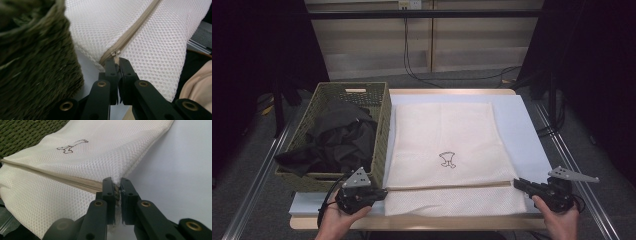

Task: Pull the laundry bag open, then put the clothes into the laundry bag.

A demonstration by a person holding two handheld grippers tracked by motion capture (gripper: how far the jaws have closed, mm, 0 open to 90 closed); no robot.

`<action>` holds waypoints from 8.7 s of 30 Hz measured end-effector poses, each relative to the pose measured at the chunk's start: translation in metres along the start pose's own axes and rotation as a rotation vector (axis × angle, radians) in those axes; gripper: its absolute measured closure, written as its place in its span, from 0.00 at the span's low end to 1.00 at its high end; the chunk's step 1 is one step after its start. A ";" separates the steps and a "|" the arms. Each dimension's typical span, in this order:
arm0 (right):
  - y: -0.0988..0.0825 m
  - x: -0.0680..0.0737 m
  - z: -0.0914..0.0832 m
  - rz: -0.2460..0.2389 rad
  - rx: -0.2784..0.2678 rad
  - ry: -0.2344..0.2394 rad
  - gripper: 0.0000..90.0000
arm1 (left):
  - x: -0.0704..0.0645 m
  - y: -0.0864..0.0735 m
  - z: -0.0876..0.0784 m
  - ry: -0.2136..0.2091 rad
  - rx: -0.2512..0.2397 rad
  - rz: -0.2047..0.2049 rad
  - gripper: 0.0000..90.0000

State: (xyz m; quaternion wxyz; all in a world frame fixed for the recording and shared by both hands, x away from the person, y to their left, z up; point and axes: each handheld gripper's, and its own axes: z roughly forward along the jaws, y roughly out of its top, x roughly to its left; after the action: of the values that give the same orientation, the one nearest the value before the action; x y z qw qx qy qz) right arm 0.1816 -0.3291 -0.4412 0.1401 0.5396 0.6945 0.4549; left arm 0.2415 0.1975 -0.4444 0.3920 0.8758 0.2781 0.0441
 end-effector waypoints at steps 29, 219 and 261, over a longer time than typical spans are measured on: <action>-0.010 0.002 0.011 -0.042 0.070 0.016 0.93 | 0.008 -0.023 0.007 0.023 0.015 -0.062 0.96; 0.103 0.101 0.132 -0.275 -0.026 0.358 0.98 | -0.018 -0.043 -0.030 0.111 -0.270 -0.048 0.30; 0.102 0.098 0.138 -0.261 -0.039 0.388 0.98 | 0.052 0.026 -0.101 0.223 -0.388 -0.108 0.29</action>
State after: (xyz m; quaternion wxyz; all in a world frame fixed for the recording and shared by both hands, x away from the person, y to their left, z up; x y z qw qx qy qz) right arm 0.3026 -0.1760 -0.4079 0.0719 0.3448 0.7635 0.5414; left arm 0.2678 0.2772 -0.3638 0.5216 0.7577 0.3524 0.1721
